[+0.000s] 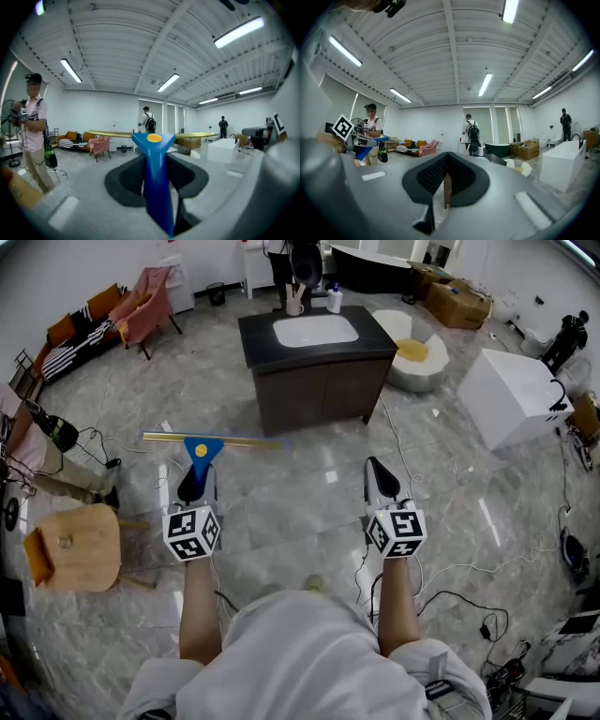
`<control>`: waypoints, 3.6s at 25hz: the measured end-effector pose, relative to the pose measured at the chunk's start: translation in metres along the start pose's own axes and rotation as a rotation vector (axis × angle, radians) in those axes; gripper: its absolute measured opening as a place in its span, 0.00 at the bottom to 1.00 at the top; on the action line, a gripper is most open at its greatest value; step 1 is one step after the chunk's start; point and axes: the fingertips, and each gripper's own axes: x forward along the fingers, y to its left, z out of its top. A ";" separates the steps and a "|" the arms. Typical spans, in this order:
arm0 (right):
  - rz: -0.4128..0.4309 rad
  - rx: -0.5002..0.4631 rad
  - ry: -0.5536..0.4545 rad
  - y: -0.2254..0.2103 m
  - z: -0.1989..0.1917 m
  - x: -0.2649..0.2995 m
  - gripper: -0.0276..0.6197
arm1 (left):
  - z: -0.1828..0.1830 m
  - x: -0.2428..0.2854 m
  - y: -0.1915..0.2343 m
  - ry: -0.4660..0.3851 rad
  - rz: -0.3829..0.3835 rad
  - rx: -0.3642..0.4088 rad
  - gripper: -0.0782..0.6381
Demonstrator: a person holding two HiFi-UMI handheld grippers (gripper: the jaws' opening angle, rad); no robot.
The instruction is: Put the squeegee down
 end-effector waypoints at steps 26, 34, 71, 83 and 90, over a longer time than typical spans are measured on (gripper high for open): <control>0.079 0.001 0.020 -0.102 -0.033 0.095 0.05 | -0.001 0.125 -0.040 0.025 0.051 0.023 0.29; 0.056 -0.003 0.044 -0.112 -0.038 0.190 0.05 | -0.001 0.221 0.005 0.036 0.023 0.006 0.29; -0.002 -0.017 0.080 -0.119 -0.025 0.573 0.05 | 0.030 0.573 0.184 0.076 -0.087 -0.042 0.29; 0.028 0.001 0.108 -0.231 -0.025 0.726 0.05 | 0.042 0.733 0.193 0.120 0.000 -0.059 0.29; 0.090 -0.003 0.141 -0.289 -0.034 0.826 0.05 | 0.043 0.831 0.195 0.150 0.061 -0.083 0.29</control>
